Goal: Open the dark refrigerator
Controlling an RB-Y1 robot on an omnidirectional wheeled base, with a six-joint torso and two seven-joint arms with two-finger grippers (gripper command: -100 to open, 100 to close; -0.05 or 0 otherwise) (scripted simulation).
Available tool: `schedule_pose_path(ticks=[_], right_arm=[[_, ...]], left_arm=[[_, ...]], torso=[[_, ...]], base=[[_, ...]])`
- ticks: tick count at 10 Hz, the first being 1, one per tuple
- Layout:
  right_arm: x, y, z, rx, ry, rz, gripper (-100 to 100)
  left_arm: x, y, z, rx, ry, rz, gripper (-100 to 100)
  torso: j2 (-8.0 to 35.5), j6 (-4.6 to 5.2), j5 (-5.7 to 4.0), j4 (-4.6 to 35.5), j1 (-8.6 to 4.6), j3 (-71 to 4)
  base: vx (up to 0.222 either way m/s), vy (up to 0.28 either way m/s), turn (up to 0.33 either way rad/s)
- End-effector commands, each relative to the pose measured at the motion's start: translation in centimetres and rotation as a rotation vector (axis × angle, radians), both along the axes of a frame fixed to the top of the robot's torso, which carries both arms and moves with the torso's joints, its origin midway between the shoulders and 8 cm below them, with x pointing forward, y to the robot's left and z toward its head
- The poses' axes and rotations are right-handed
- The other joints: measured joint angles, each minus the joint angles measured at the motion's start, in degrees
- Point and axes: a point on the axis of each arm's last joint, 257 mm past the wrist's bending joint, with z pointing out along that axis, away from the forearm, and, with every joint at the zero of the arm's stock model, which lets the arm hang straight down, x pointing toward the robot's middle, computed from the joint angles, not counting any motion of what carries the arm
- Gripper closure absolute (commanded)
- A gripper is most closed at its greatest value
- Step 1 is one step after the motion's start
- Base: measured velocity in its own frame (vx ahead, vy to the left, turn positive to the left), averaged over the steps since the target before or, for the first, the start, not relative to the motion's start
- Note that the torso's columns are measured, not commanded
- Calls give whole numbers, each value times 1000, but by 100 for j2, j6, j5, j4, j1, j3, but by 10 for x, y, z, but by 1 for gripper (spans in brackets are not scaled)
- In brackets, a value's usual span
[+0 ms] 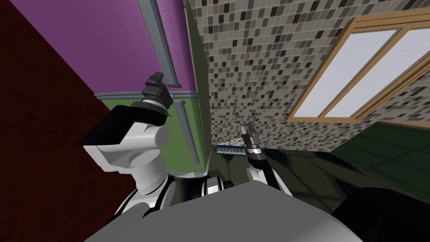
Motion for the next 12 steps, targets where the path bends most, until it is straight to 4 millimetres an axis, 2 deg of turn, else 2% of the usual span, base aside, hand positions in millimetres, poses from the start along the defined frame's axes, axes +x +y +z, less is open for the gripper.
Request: schedule_pose_path(ticks=[1,5,9,11,12], right_arm=[[0,0,0,0,0,0,0],[0,0,0,0,0,0,0],[0,0,0,0,0,0,0],[0,0,0,0,0,0,0],[0,0,0,0,0,0,0]], left_arm=[[-3,11,6,-37,0,-7,-100],[-11,20,12,-166,5,-67,-100],[-17,16,10,-287,9,-143,-100],[-18,15,10,-291,7,-145,-100],[-18,13,17,-293,8,-149,-100]], torso=[[4,0,3,0,6,3],[0,0,3,-1,8,0],[5,-2,5,0,12,5],[7,-4,6,2,14,6],[8,-4,7,2,16,6]], base=[[18,-34,-47],[16,-30,-36],[7,-14,-13],[0,0,0],[24,6,16]])
